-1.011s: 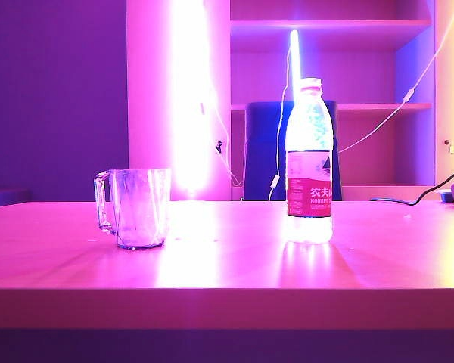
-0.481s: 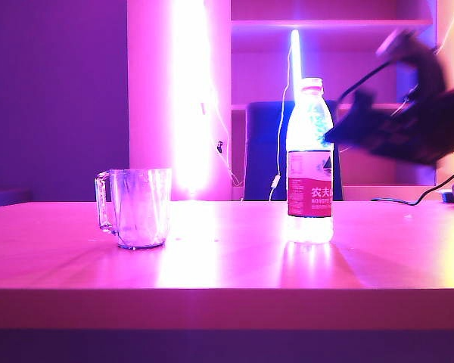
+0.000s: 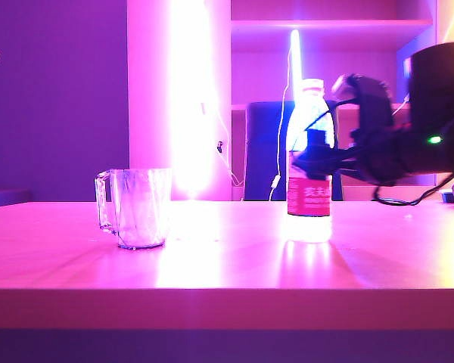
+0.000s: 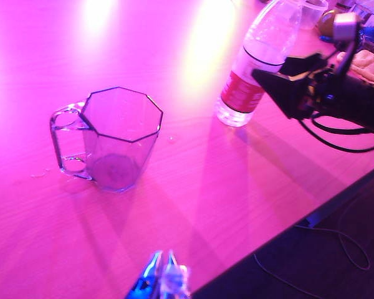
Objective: Pick up the mineral water bottle on the table and pour water into the mug until it's half full.
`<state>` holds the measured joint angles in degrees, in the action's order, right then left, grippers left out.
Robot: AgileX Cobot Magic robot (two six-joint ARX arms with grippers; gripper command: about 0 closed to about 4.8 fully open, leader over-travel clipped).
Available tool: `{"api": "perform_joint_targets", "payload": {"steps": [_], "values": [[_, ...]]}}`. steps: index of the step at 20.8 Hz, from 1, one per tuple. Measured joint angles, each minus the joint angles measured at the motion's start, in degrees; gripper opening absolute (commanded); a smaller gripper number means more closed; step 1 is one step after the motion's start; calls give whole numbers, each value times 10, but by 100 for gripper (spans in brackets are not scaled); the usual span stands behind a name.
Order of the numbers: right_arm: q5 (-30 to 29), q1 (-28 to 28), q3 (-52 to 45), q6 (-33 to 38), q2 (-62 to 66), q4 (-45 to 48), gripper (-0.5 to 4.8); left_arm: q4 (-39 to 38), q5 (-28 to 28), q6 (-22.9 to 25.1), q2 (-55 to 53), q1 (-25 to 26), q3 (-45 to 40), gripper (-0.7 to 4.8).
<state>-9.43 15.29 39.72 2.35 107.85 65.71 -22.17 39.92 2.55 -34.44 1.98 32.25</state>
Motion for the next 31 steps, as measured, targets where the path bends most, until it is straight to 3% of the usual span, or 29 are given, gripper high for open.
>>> {"api": "perform_joint_targets", "payload": {"steps": [6, 9, 10, 15, 17, 19, 20, 24, 27, 31], "values": [[0, 3, 52, 1, 37, -25, 479, 0, 0, 0, 0, 0, 0, -4], [-1, 5, 73, 3, 43, -48, 296, 0, 0, 0, 0, 0, 0, -4], [-5, 6, 76, 2, 43, -52, 264, 0, 0, 0, 0, 0, 0, -4], [-11, 9, 82, -15, 37, -75, 241, 0, -1, 0, 0, 0, 0, -4], [-8, 17, 92, -58, 16, -129, 241, 0, -3, 0, 0, 0, 0, -4], [12, 42, 140, -146, -18, -272, 242, 0, -3, 0, 0, 0, 0, -4], [42, 63, 184, -210, -30, -359, 242, 0, -3, 0, 0, 0, 0, -4], [133, 123, 280, -345, -33, -515, 241, 0, -3, 0, 0, 0, 0, -4], [203, 155, 310, -422, -31, -558, 241, 1, -17, 0, 0, 0, 0, -4], [296, 176, 346, -546, 5, -574, 242, 1, -106, 0, 0, 0, 0, -4]]}}
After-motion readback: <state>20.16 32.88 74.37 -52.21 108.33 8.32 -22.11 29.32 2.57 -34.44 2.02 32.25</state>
